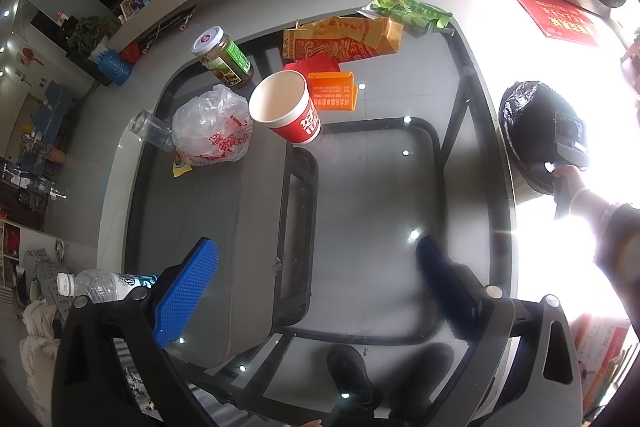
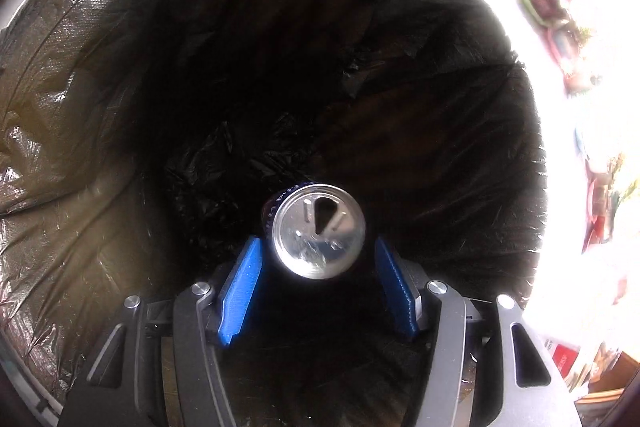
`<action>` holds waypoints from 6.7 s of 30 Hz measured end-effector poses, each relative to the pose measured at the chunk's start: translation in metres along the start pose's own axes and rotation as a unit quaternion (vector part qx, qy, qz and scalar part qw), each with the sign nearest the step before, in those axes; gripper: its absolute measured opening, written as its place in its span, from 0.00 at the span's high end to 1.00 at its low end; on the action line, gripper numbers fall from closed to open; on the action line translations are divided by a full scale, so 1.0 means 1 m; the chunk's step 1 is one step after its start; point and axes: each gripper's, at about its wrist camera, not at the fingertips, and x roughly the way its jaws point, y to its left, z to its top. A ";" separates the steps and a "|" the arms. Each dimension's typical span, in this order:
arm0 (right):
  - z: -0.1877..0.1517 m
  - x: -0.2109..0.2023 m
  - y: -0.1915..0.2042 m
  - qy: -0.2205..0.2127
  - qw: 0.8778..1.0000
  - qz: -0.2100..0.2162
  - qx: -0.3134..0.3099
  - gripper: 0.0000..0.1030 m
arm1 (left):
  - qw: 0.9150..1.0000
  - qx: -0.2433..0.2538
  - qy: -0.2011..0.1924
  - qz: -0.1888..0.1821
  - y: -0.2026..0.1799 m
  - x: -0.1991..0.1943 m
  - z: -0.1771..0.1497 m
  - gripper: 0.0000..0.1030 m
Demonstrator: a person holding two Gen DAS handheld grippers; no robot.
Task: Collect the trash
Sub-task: 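Open the right gripper to drop the can into the bin, then raise the open right gripper out of the bin back toward the table, then move the left tool toward the white-and-red paper cup on the table, then close the left gripper on the paper cup's rim, then lift the paper cup with the left gripper and carry it to the bin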
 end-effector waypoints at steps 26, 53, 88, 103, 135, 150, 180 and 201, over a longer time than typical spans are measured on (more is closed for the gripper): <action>0.006 -0.010 -0.012 0.002 1.000 0.005 -0.018 0.45 | 1.000 -0.003 -0.011 -0.007 0.005 -0.010 0.004 0.06; -0.100 -0.226 -0.017 -0.191 0.960 0.146 -0.140 0.25 | 0.999 -0.020 -0.027 -0.011 0.016 -0.027 0.022 0.06; -0.253 -0.372 -0.005 -0.230 0.921 0.193 -0.247 0.18 | 0.998 -0.070 0.002 -0.009 0.054 0.021 0.036 0.06; -0.273 -0.375 0.001 -0.212 0.928 0.194 -0.237 0.18 | 0.998 -0.068 -0.007 -0.006 0.059 0.067 0.066 0.06; -0.277 -0.377 0.009 -0.193 0.935 0.208 -0.211 0.18 | 0.993 -0.094 0.002 -0.072 0.062 0.142 0.107 0.06; -0.278 -0.372 0.012 -0.186 0.937 0.210 -0.206 0.18 | 0.993 -0.093 0.014 -0.070 0.064 0.159 0.107 0.18; -0.283 -0.365 0.017 -0.177 0.940 0.209 -0.205 0.18 | 0.994 -0.080 -0.012 -0.074 0.065 0.153 0.112 0.42; -0.284 -0.373 -0.013 -0.191 0.942 0.210 -0.177 0.18 | 0.994 -0.050 -0.036 -0.090 0.034 0.115 0.123 0.43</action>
